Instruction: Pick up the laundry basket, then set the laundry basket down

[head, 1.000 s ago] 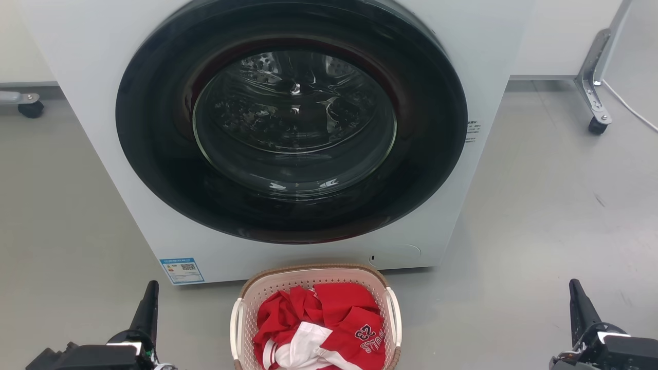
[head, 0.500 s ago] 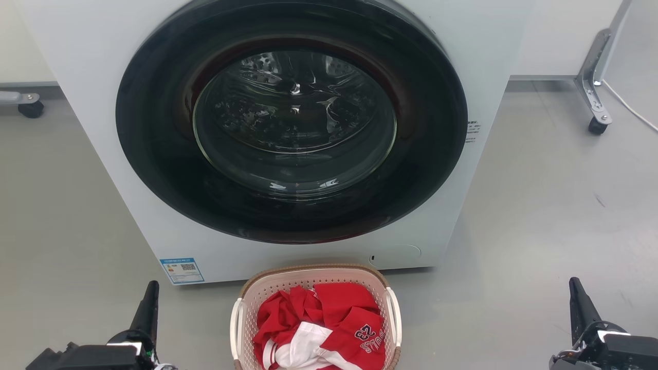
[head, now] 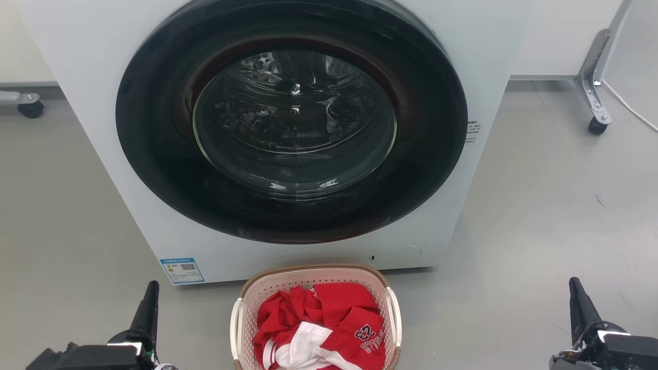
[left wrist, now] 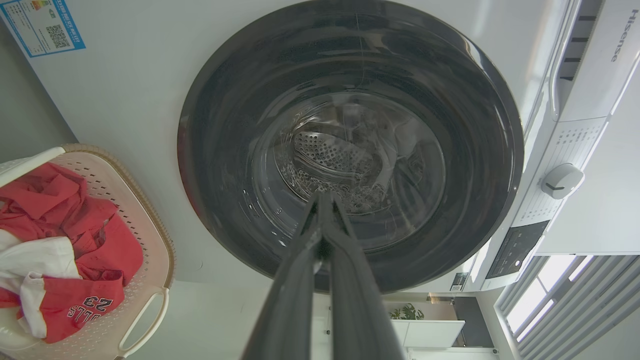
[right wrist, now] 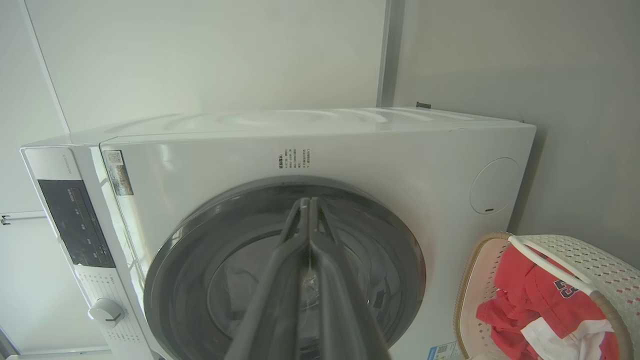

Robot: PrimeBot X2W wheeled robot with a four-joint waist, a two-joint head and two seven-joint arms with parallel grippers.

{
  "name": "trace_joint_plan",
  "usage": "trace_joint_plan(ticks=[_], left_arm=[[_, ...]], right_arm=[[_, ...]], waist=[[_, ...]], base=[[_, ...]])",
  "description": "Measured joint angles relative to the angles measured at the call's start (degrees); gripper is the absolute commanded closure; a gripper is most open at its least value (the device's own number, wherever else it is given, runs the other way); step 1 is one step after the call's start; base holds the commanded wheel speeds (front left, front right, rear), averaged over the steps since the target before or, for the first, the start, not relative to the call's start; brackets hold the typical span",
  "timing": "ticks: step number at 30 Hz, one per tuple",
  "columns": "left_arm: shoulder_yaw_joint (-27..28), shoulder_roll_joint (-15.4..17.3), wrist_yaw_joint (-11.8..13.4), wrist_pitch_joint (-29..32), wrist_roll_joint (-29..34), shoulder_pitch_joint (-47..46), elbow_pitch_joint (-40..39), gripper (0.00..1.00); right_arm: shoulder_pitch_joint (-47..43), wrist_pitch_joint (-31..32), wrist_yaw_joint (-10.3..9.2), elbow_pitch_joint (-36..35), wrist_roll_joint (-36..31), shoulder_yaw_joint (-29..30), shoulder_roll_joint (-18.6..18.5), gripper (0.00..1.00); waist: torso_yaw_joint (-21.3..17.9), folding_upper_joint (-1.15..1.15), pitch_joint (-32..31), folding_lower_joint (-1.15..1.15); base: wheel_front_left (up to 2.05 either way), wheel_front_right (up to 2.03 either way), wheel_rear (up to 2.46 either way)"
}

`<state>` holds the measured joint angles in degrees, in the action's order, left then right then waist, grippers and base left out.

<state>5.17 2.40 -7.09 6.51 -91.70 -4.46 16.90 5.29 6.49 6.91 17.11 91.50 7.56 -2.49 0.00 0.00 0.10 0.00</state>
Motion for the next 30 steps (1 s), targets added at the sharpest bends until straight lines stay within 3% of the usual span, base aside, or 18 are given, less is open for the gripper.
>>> trace_joint_plan(ticks=[30], left_arm=[[0.0,0.0,0.0,0.0,0.0,0.0,0.0,1.0]], right_arm=[[0.0,0.0,0.01,0.0,0.0,0.0,0.0,1.0]], waist=[[0.0,0.0,0.0,0.0]], base=[[0.0,0.0,0.0]])
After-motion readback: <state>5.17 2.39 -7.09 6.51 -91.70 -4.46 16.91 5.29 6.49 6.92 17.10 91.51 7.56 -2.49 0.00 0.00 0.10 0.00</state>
